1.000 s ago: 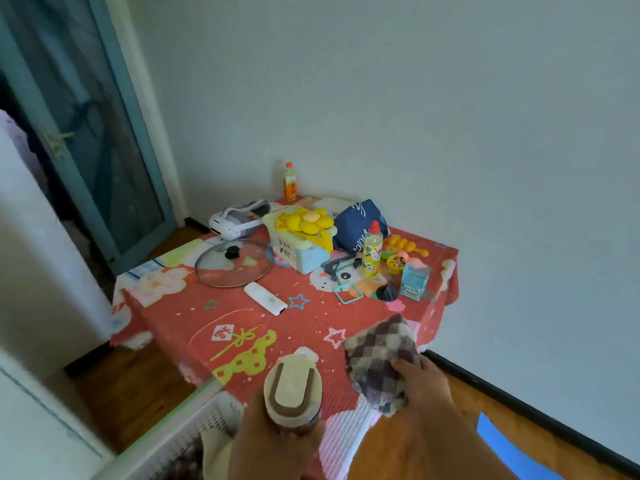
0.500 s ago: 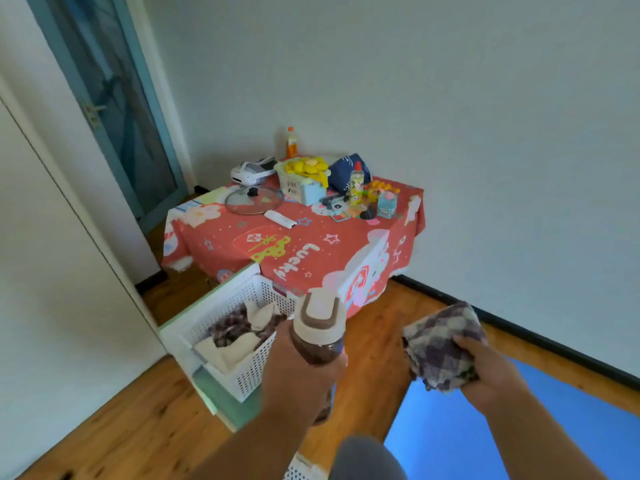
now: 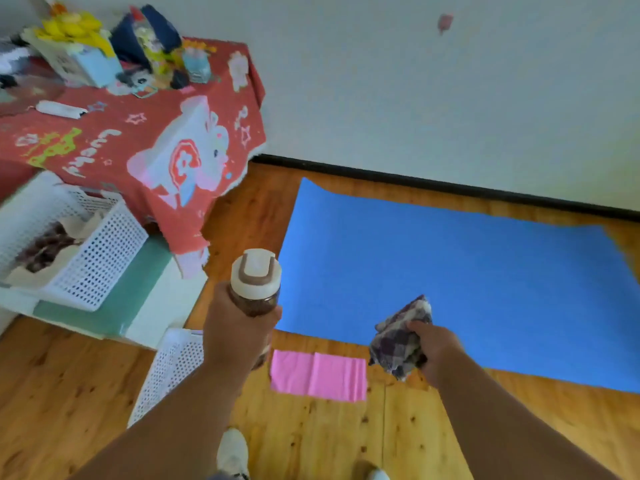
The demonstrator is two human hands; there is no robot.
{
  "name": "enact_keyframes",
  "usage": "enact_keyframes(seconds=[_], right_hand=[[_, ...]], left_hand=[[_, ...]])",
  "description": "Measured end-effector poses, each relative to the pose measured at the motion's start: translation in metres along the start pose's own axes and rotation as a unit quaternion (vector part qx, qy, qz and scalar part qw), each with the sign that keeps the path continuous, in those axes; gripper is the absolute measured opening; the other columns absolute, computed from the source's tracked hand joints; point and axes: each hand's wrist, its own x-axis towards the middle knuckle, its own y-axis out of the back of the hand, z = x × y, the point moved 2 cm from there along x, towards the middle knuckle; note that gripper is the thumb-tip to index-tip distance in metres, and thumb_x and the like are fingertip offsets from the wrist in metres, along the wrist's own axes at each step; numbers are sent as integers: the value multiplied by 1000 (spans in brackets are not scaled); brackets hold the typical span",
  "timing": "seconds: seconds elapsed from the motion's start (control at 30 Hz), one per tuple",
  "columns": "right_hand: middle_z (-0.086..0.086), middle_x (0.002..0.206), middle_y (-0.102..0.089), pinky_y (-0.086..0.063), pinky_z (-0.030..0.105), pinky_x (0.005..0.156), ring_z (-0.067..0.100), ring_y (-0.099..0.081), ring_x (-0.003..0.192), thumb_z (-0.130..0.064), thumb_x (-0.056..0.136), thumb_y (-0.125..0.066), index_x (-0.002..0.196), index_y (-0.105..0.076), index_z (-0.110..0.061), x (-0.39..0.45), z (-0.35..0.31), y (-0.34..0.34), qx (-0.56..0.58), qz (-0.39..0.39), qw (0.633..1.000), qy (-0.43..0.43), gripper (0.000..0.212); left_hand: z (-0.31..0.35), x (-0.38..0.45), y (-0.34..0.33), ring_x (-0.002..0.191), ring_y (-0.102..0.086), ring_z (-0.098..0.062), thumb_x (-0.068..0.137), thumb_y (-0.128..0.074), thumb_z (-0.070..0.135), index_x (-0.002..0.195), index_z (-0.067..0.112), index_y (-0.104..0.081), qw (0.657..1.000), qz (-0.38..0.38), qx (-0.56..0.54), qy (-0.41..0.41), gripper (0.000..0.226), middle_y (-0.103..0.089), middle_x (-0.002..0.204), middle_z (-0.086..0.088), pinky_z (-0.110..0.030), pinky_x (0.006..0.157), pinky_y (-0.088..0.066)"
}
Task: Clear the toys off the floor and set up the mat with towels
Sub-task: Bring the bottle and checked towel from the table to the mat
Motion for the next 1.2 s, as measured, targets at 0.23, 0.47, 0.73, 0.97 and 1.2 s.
enact_keyframes(seconds=[0.23, 0.47, 0.73, 0.97, 1.2], right_hand=[[14, 92, -68, -54, 55, 87, 34, -67, 84, -12, 85, -72, 89, -61, -8, 44, 32, 203, 52, 51, 997, 18, 12], [14, 87, -71, -59, 43, 67, 30, -70, 74, -14, 76, -81, 94, -66, -9, 131, 102, 278, 71, 81, 994, 8, 25], [16, 92, -72, -59, 49, 81, 31, -71, 83, -16, 80, -76, 99, -67, -6, 357, 221, 229, 43, 11, 999, 21, 24], [11, 99, -72, -61, 41, 68, 29, -72, 85, -15, 85, -73, 103, -65, -11, 528, 328, 178, 174, -51, 983, 30, 20], [17, 81, -69, -59, 44, 53, 28, -65, 49, -13, 88, -63, 98, -63, -12, 641, 481, 178, -45, 66, 994, -68, 10]], left_hand=[[36, -116, -194, 78, -61, 4, 54, -89, 32, 96, 41, -48, 993, -102, -41, 34, 60, -62, 84, 26, -17, 61, -41], [-4, -180, -313, 86, -61, 0, 55, -90, 34, 105, 41, -49, 985, -173, -25, 8, 65, -64, 97, 19, -13, 65, -40], [-188, -209, -461, 94, -60, 13, 55, -91, 30, 114, 51, -48, 992, -81, -79, 50, 75, -66, 104, 27, -14, 75, -45], [-324, -218, -564, 100, -62, 6, 55, -90, 35, 123, 43, -52, 991, -90, -96, -4, 78, -67, 108, 27, -24, 84, -46], [-400, -220, -622, 89, -65, 9, 55, -92, 25, 111, 46, -57, 987, -140, -62, -37, 69, -72, 96, 24, -13, 73, -47]])
